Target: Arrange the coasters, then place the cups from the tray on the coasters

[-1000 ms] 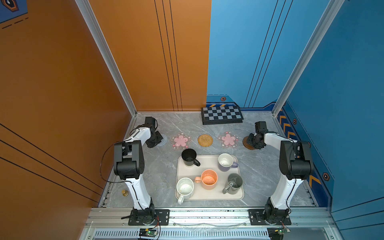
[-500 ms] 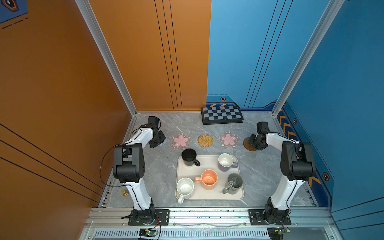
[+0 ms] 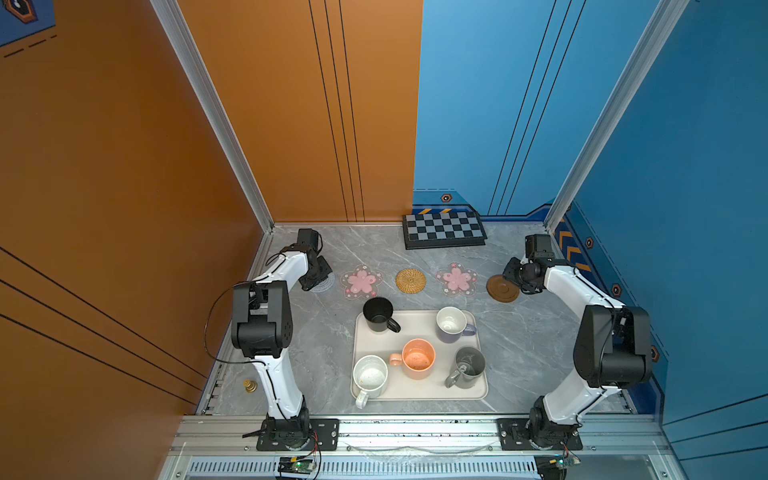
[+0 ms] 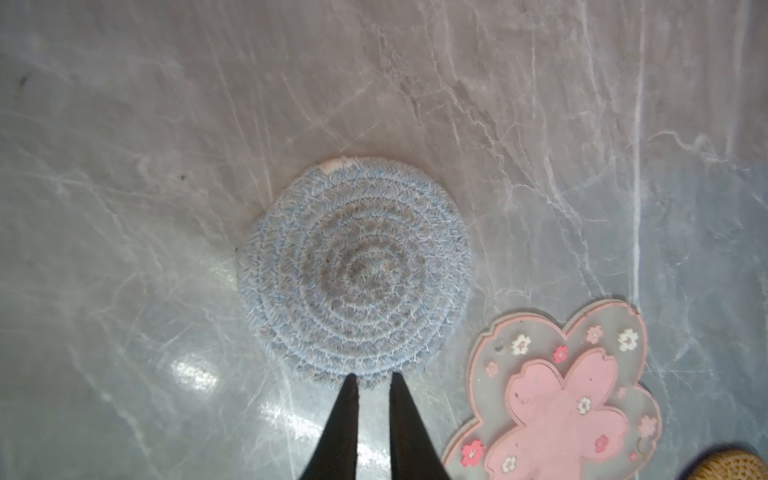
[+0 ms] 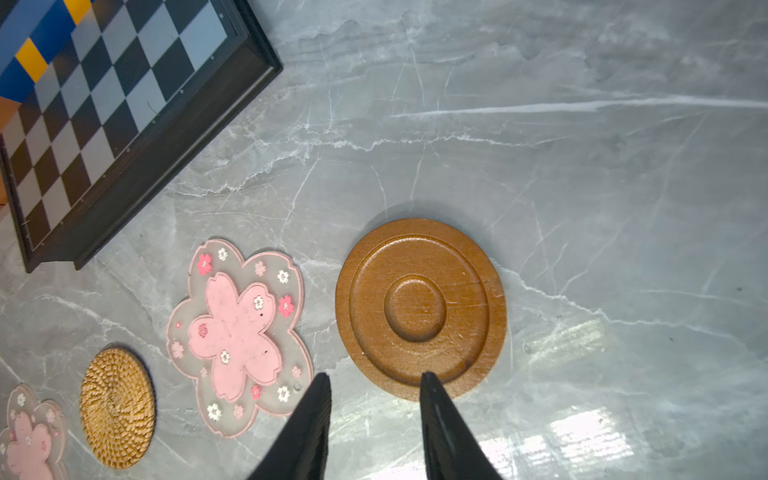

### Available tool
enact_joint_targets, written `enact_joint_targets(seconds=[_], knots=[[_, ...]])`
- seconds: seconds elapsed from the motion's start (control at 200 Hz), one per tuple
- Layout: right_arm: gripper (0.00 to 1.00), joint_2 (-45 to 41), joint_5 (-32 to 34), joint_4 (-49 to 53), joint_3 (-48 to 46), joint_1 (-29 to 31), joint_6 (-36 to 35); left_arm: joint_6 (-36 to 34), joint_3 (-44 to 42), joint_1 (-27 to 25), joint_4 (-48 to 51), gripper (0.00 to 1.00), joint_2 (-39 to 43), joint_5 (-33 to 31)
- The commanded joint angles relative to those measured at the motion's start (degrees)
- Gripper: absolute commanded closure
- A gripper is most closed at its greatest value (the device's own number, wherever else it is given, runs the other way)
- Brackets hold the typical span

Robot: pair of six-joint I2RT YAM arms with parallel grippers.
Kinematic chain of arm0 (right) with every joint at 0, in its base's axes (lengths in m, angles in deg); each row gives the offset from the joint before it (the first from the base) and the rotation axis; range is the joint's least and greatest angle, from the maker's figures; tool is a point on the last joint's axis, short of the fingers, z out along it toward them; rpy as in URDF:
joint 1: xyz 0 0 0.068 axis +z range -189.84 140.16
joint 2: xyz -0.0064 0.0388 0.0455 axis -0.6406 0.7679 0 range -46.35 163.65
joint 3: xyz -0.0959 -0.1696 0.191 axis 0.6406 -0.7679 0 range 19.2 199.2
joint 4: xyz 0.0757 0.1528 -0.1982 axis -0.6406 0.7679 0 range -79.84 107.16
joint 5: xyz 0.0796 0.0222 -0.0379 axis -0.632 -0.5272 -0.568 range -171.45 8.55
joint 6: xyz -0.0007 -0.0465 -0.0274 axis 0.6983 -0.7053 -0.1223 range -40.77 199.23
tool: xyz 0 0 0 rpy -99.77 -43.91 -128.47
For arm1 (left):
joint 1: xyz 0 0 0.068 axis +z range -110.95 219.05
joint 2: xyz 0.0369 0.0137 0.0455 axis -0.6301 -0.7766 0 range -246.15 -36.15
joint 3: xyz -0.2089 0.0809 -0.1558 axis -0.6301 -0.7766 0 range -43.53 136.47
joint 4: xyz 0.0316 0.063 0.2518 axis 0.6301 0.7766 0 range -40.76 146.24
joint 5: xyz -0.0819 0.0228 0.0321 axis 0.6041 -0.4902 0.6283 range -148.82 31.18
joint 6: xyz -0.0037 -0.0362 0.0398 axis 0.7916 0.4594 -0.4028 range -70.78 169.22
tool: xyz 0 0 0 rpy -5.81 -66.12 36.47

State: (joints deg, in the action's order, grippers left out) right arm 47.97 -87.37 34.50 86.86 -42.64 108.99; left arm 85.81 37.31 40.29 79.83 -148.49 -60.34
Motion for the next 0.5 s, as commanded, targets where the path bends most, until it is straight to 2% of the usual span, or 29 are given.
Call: enact_joint_targets(seconds=[0.0,0.25,0.491], knots=[[0.61,-2.8,1.2,3.7,-0.4,-0.6,-1.5,1.3,0.4,0.6,-0.7,0.83,-2.0,-0.5],[0.61,-7.3,2.3,5.3,-2.6,-1.6,-1.5,1.5,-1.1,0.8,-1.6,0.84,-3.1,-0.2],[0.6,-9.2,2.7,5.5,-4.0,-1.9,-1.4,2.7,-7.6,2.2,-1.5,0.85,0.6,-0.2]])
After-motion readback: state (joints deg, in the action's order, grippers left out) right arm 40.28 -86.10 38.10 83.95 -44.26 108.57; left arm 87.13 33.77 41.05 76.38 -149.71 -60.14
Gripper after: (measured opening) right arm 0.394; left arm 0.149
